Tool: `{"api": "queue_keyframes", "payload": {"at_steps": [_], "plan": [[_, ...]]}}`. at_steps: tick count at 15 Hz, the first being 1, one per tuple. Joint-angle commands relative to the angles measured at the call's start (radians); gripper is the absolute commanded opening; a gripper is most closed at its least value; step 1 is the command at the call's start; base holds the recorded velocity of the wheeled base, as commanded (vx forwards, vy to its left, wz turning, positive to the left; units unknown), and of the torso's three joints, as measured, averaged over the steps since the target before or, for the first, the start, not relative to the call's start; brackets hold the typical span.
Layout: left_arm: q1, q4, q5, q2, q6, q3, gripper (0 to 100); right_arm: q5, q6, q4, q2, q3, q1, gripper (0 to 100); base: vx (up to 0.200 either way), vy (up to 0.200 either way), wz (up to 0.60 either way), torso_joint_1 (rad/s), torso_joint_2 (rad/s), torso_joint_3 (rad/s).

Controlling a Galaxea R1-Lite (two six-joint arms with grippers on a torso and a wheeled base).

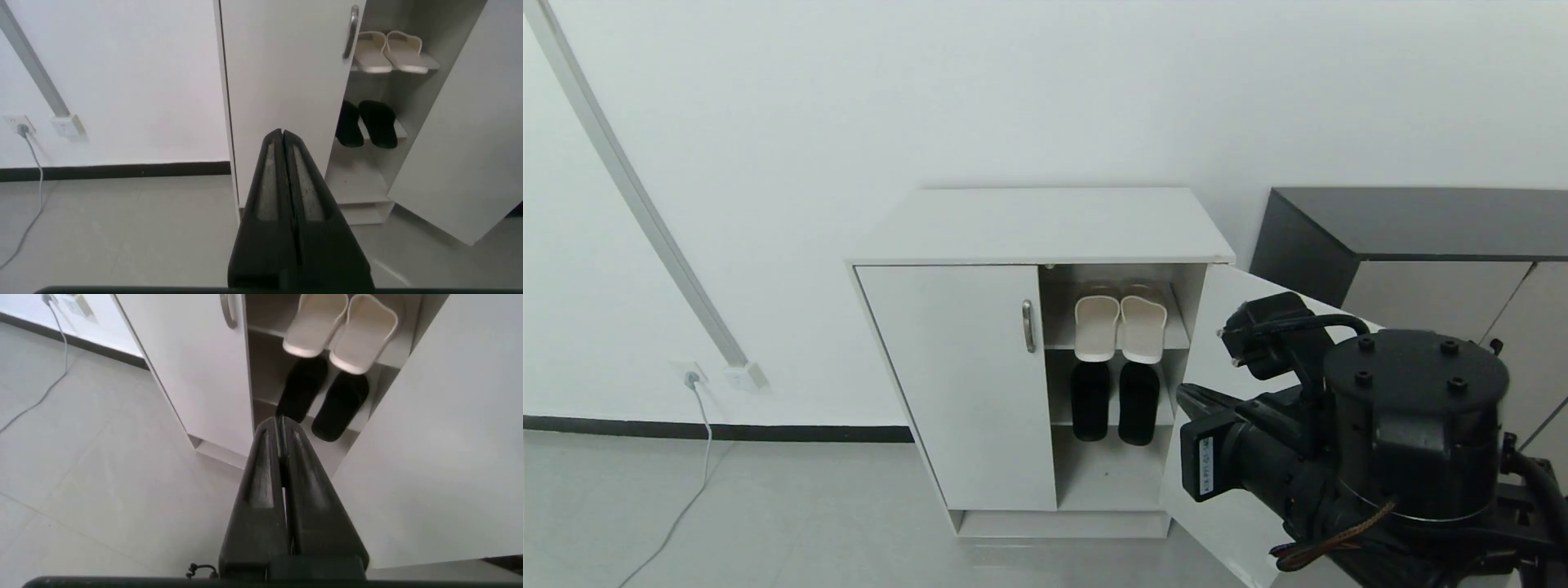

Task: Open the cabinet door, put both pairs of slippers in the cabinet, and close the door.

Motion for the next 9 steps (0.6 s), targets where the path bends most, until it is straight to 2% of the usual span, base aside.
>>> {"api": "queue_keyframes", "payload": {"at_steps": [1, 9], "plan": [[0.0, 0.0, 0.001, 0.001, -0.001, 0.0, 0, 0.0, 0.0, -0.001, 0.006, 0.0, 0.0, 0, 0.0, 0.0, 0.0, 0.232, -0.52, -0.32], [0.0, 0.0, 0.0, 0.001, -0.001, 0.0, 0, 0.001, 0.001, -0.001, 0.008, 0.006, 0.0, 0, 0.0, 0.0, 0.0, 0.251, -0.57, -0.326]]}}
